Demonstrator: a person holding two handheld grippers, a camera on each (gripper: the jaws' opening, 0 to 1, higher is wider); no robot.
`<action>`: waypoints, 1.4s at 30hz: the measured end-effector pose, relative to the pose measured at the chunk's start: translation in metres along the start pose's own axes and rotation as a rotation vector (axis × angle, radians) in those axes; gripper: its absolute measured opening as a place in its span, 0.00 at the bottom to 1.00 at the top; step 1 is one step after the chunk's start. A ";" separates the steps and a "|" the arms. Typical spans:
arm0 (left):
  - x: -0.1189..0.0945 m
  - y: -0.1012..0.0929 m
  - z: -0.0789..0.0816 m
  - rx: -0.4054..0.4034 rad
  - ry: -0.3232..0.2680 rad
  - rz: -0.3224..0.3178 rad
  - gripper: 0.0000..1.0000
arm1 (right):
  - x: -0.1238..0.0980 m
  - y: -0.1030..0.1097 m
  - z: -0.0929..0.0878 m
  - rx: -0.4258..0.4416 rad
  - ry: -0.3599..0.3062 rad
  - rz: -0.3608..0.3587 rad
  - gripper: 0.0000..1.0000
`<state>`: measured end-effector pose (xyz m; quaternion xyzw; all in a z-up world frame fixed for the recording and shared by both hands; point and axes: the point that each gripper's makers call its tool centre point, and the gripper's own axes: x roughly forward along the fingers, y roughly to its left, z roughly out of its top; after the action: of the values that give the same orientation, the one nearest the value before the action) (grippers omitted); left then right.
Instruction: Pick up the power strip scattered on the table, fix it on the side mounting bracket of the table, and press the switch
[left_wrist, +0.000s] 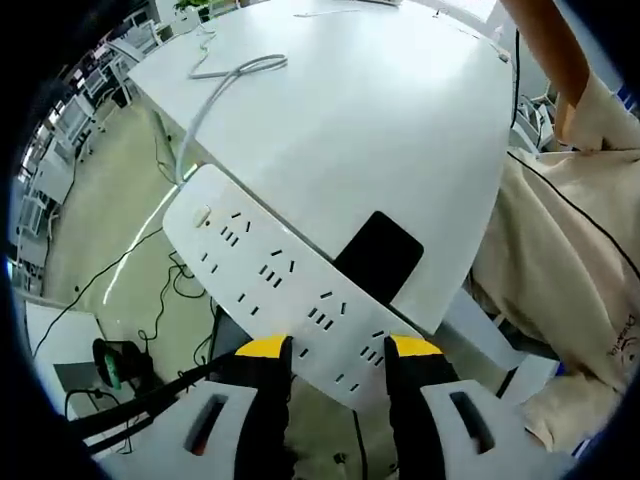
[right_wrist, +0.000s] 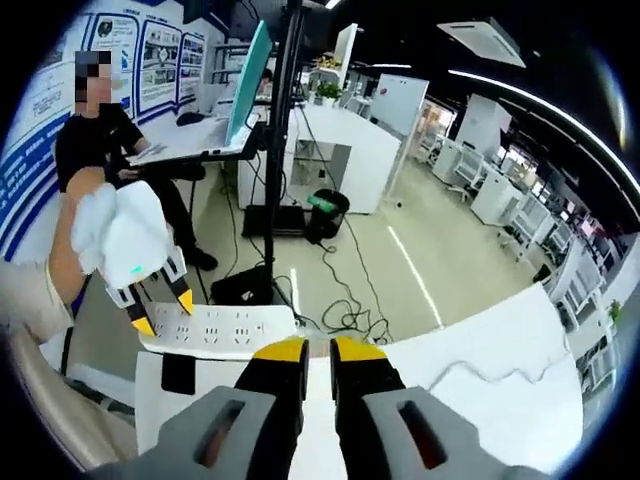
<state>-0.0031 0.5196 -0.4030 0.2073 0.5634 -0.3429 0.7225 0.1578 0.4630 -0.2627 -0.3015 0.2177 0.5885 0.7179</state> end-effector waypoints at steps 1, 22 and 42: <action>0.000 0.000 0.000 0.000 -0.001 0.000 0.42 | -0.004 -0.002 0.000 0.001 -0.008 -0.005 0.08; 0.001 -0.006 -0.001 -0.004 -0.044 0.000 0.42 | -0.079 -0.024 -0.019 0.042 -0.201 -0.098 0.17; 0.003 -0.023 0.002 -0.003 -0.076 0.004 0.42 | -0.171 -0.060 -0.073 0.117 -0.278 -0.238 0.17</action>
<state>-0.0180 0.5024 -0.4033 0.1941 0.5357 -0.3482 0.7443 0.1830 0.2828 -0.1908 -0.1985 0.1134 0.5218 0.8219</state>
